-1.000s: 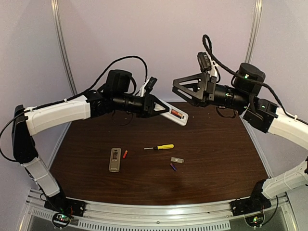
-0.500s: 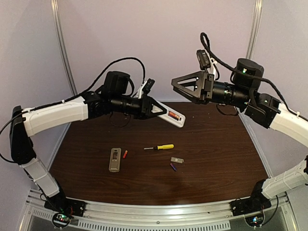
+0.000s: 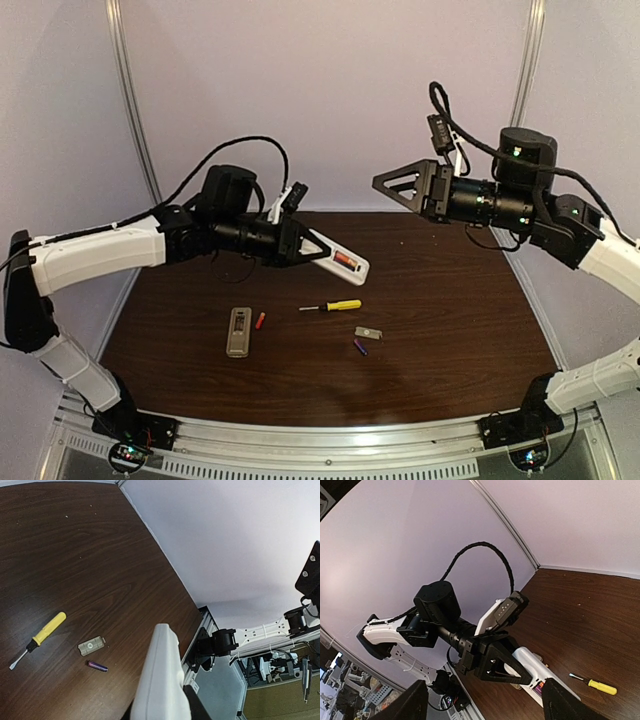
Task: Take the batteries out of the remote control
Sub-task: Place the remote control without the battery cover at the center of the board.
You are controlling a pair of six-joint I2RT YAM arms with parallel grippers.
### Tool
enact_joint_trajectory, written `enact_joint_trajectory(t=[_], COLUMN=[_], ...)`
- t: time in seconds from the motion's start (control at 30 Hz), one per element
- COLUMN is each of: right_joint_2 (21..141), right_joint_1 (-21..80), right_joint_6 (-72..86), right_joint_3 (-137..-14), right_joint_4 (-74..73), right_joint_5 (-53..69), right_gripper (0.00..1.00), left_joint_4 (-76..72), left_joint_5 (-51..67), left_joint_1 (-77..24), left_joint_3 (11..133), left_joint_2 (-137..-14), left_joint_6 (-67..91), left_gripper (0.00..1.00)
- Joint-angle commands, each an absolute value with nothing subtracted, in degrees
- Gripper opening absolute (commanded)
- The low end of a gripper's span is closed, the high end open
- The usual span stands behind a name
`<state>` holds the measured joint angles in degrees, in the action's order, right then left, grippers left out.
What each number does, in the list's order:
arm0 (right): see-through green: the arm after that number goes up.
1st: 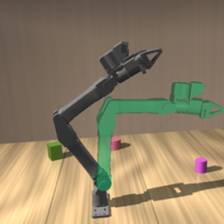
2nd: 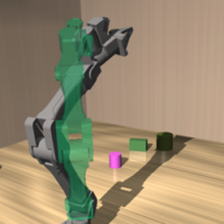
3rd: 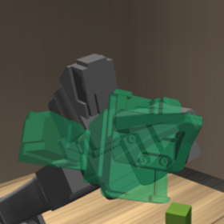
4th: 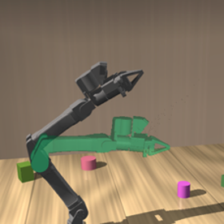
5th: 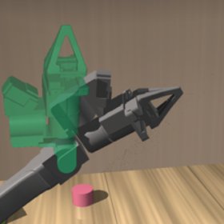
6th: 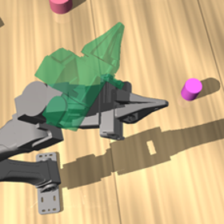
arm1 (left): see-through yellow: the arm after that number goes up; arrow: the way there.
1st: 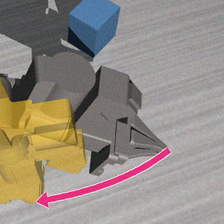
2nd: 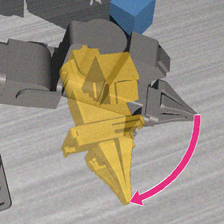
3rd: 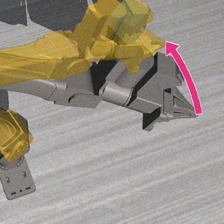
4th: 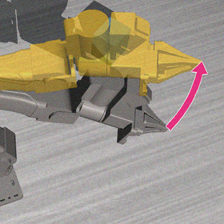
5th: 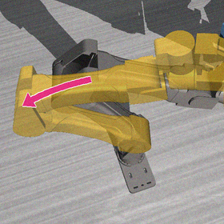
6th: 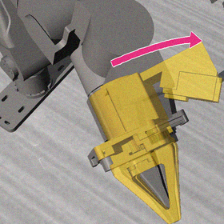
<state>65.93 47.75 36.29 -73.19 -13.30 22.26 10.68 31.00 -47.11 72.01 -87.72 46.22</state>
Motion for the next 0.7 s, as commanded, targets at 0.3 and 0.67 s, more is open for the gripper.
enact_joint_trajectory(t=[0.3,0.67], right_joint_2=[63.4,64.7], right_joint_1=[46.5,44.0], right_joint_6=[31.1,22.8], right_joint_3=[-72.2,-74.7], right_joint_4=[-25.8,-33.3], right_joint_5=[9.9,10.0], right_gripper=[0.83,0.9], left_joint_4=[5.6,-2.0], left_joint_5=[19.5,17.0], left_joint_1=[-54.7,-56.3], left_joint_3=[65.1,56.2], left_joint_2=[-85.3,-86.8], left_joint_6=[55.5,65.2], left_gripper=[0.0,0.0])
